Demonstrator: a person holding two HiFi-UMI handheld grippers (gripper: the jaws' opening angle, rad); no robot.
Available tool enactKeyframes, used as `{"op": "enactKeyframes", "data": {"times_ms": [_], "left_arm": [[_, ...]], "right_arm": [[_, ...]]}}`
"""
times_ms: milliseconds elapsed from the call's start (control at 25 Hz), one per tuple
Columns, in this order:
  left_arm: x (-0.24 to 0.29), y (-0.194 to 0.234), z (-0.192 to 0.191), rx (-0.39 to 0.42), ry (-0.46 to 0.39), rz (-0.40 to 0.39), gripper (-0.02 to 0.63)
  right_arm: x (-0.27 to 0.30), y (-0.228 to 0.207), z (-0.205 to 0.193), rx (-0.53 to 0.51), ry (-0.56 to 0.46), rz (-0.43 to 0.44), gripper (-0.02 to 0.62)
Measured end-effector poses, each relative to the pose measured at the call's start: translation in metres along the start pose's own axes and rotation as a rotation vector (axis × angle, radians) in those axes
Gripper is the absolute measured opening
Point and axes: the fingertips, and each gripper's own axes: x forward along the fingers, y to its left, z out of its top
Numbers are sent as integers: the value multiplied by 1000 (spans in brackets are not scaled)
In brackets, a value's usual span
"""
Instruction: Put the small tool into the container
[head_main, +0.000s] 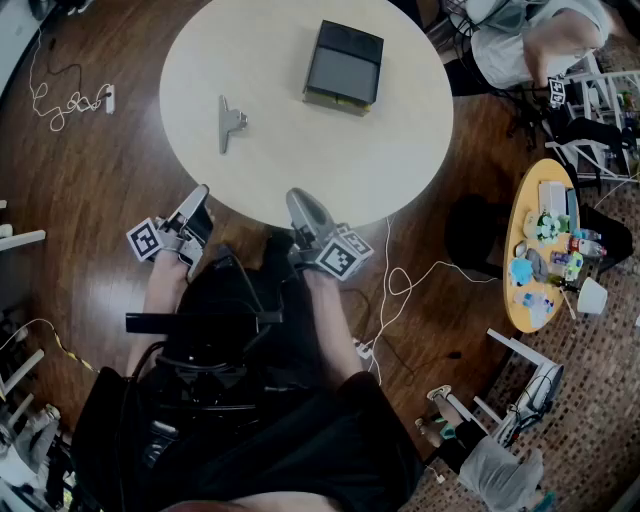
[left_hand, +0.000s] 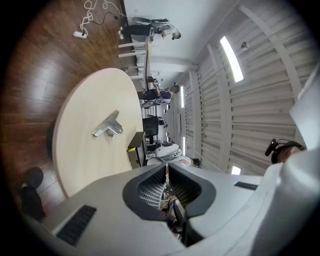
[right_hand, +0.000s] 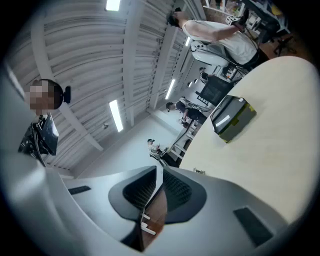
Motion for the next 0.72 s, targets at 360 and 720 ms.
{"op": "enactKeyframes", "data": {"times_ms": [360,720], "left_arm": [[78,-9,-11,58,-21,27,20],[79,-12,0,87,-72,54,20]], "right_arm": [[22,-61,85,-144,75,109,-17],[50,-68,65,-167,247,194,20]]}}
